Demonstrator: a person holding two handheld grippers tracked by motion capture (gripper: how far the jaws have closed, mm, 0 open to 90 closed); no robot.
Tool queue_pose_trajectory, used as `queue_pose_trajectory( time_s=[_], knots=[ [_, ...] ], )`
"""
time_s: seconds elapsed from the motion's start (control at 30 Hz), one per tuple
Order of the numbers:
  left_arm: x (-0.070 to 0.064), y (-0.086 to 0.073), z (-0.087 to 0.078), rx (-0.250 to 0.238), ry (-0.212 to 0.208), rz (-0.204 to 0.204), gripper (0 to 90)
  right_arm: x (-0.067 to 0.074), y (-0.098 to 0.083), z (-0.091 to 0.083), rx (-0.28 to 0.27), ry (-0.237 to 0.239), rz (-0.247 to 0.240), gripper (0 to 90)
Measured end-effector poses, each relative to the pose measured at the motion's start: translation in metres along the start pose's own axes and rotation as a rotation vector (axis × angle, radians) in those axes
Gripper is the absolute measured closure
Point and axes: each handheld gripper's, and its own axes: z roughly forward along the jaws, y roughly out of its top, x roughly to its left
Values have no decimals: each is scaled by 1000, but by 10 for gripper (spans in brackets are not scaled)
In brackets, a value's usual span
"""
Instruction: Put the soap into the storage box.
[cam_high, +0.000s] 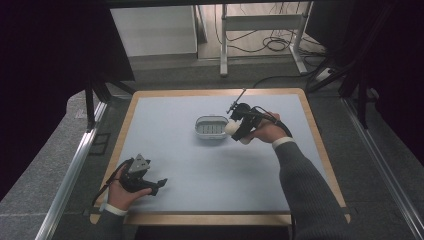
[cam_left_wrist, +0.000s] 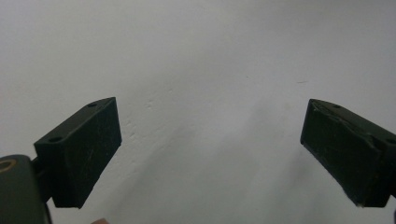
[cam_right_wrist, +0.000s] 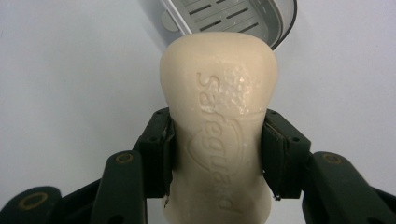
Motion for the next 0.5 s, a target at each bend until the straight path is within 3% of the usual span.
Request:
queue_pose_trajectory(
  time_s=[0.5],
  knots=[
    [0, 0, 1, 5, -2, 4, 56, -15, 19, 4, -17, 10, -13, 495]
  ],
)
